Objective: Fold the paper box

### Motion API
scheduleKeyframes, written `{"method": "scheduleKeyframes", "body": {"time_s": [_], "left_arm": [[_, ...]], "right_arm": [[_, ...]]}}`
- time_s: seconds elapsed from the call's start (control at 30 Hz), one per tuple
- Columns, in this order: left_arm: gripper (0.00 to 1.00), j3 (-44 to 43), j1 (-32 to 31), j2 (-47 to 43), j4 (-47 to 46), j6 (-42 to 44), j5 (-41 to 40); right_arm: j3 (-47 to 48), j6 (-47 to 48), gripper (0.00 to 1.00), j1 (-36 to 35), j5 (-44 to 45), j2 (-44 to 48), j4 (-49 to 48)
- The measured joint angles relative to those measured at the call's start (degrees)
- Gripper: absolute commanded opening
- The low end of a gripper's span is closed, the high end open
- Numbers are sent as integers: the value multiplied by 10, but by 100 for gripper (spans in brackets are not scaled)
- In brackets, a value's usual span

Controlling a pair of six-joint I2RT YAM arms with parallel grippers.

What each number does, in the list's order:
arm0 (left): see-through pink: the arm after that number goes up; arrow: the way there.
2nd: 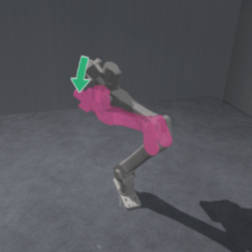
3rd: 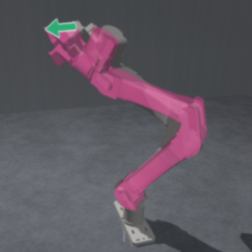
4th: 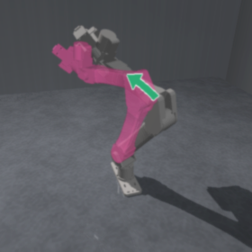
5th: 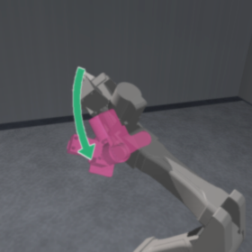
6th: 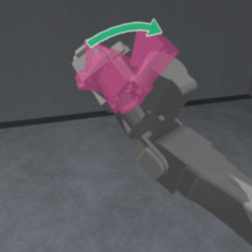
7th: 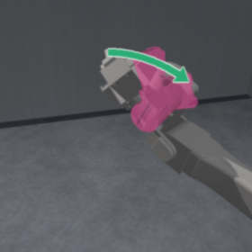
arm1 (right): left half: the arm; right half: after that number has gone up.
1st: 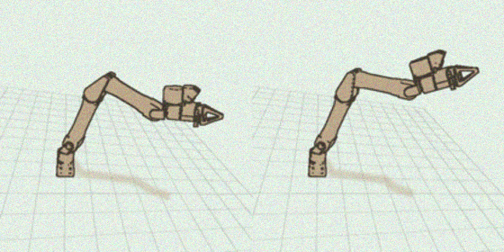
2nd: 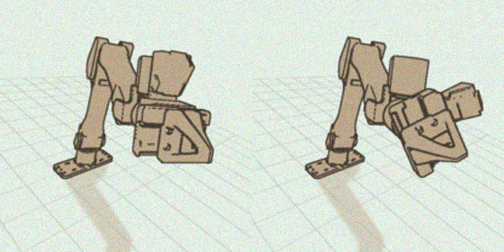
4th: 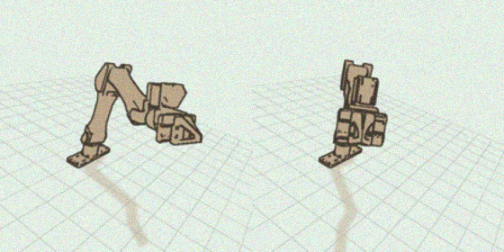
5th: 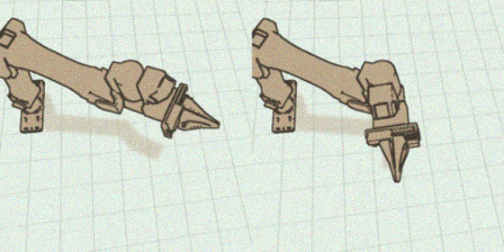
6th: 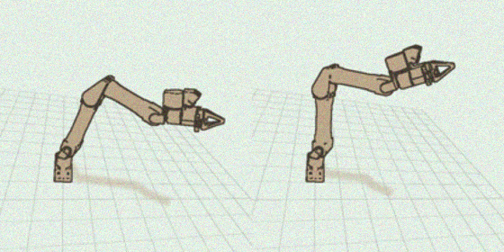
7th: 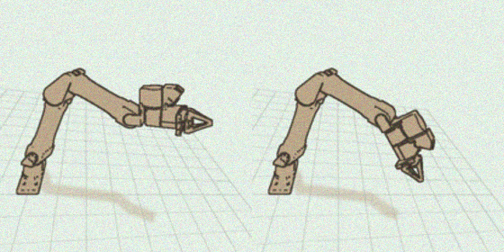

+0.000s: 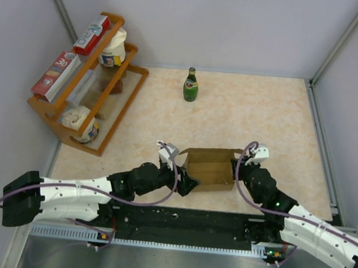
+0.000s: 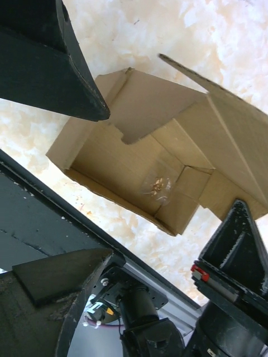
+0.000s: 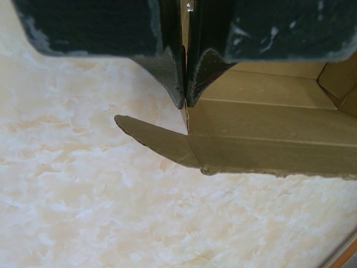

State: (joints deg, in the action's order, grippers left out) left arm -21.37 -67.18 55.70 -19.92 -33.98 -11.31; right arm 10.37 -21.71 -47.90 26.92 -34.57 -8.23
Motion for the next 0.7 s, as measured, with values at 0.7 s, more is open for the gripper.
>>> {"method": "scheduleKeyframes", "body": {"time_s": [0.7], "left_arm": [[99,30,0,-187,59,-31,68]], "right_arm": [[-44,22,0,-42,45,-9,-90]]}}
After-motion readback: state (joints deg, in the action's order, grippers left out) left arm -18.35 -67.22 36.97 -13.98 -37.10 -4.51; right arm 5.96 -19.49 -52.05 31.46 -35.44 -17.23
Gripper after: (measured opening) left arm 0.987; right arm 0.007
